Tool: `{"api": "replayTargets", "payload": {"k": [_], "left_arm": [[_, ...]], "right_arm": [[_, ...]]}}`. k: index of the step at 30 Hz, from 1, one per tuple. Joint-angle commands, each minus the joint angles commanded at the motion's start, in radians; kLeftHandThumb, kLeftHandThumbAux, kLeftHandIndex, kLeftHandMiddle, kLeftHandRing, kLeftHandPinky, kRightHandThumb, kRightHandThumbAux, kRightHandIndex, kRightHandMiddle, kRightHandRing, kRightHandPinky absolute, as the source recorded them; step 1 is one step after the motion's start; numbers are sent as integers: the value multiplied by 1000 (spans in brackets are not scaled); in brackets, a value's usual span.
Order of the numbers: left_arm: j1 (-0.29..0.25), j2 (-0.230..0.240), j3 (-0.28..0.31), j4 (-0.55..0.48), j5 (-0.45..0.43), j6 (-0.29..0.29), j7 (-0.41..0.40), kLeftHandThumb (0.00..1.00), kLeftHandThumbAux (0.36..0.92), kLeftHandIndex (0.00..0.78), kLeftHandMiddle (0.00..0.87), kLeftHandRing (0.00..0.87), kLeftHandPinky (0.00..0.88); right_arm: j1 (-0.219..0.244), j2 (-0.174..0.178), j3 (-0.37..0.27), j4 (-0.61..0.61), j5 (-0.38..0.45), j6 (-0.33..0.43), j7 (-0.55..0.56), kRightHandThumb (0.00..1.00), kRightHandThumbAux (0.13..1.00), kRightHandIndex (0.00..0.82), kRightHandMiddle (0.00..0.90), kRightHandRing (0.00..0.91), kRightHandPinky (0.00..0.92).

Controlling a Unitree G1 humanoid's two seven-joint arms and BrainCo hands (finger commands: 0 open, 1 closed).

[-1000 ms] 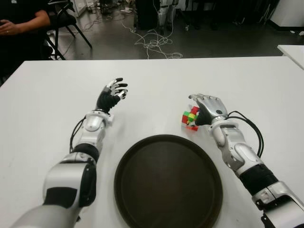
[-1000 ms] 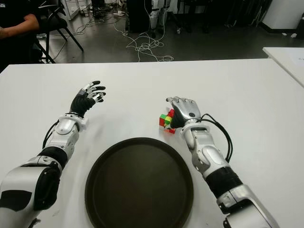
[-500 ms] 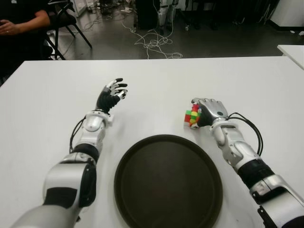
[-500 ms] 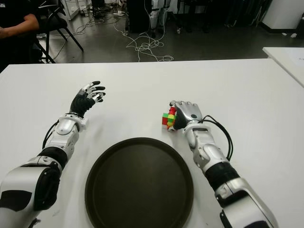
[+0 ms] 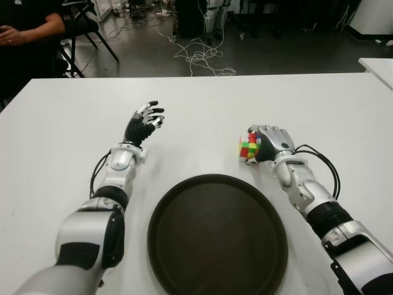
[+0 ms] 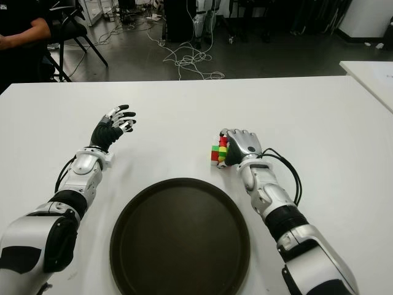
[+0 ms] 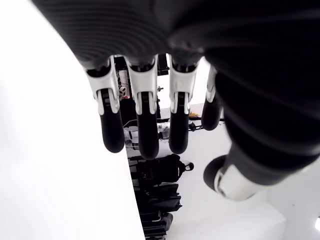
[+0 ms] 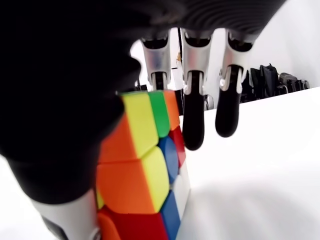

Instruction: Pick up the Rubik's Cube and put it in the plate

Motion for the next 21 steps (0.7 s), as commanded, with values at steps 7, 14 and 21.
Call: {"api": "replayTargets", "payload": {"k": [7, 14, 21], "left_arm": [[1, 0, 0, 0, 3, -4, 6, 92, 714, 172, 263, 260, 285], [0, 0, 1, 1, 3, 9, 11, 90, 714, 175, 258, 261, 282], [0, 1, 1, 0, 1, 7, 6, 105, 722, 172, 256, 260, 282]], "right_arm": [[-8, 4, 1, 29, 18, -23, -17, 0, 920, 400, 525, 536, 498], [-59, 17, 12, 207, 29, -93, -88, 11, 934, 375, 534, 543, 508], [-78, 21, 15, 262, 32, -124, -166, 617, 758, 414, 516, 515, 489]]}}
